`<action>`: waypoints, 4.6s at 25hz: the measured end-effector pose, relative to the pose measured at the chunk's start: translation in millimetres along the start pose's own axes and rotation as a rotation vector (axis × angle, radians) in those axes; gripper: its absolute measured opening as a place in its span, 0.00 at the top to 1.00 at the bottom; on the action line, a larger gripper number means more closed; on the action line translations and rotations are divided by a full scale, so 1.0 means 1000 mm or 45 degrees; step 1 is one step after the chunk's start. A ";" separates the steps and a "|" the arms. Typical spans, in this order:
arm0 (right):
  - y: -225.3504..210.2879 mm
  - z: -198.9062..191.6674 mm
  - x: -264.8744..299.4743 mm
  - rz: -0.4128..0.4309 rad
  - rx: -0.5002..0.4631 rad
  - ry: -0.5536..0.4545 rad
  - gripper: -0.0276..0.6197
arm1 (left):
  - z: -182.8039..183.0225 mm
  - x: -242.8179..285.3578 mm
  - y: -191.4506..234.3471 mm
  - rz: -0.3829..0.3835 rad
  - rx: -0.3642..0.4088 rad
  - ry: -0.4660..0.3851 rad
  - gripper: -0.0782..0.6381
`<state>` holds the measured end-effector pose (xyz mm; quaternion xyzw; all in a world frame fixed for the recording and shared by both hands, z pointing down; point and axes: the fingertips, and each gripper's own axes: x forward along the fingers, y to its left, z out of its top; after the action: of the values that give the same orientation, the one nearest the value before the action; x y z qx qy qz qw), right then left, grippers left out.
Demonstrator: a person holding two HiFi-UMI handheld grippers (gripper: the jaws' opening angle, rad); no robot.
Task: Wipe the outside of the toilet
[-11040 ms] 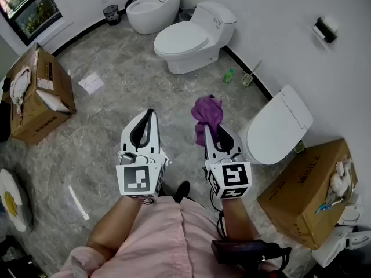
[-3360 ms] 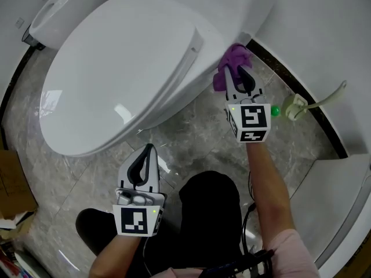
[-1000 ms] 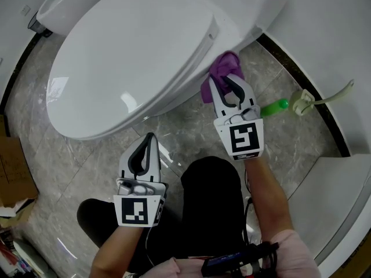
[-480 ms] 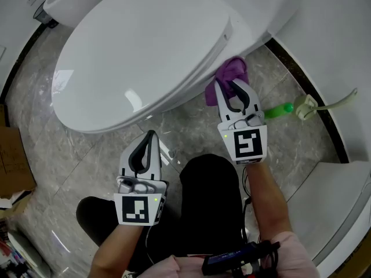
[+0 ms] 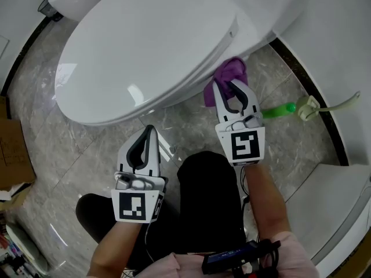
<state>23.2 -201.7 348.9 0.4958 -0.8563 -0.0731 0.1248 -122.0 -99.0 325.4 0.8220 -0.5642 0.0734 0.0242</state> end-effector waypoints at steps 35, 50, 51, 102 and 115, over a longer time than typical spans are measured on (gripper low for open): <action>0.041 0.012 0.000 0.018 0.014 -0.018 0.86 | -0.026 -0.057 0.004 -0.034 -0.009 0.012 0.88; 0.089 0.023 -0.005 0.022 0.005 -0.019 0.86 | -0.029 -0.091 0.032 -0.005 -0.008 -0.009 0.88; 0.093 0.025 -0.004 0.025 0.005 -0.020 0.86 | -0.029 -0.093 0.035 -0.002 -0.009 -0.011 0.88; 0.334 0.099 0.007 0.669 -0.063 -0.191 0.86 | -0.039 -0.192 0.134 0.265 -0.020 -0.035 0.88; 0.344 0.112 -0.012 0.826 -0.047 -0.304 0.86 | -0.038 -0.189 0.138 0.258 -0.015 -0.025 0.88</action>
<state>-289.1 -19.7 325.3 0.1833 -0.9764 -0.1028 0.0493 -320.4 29.9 329.1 0.7612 -0.6451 0.0643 0.0160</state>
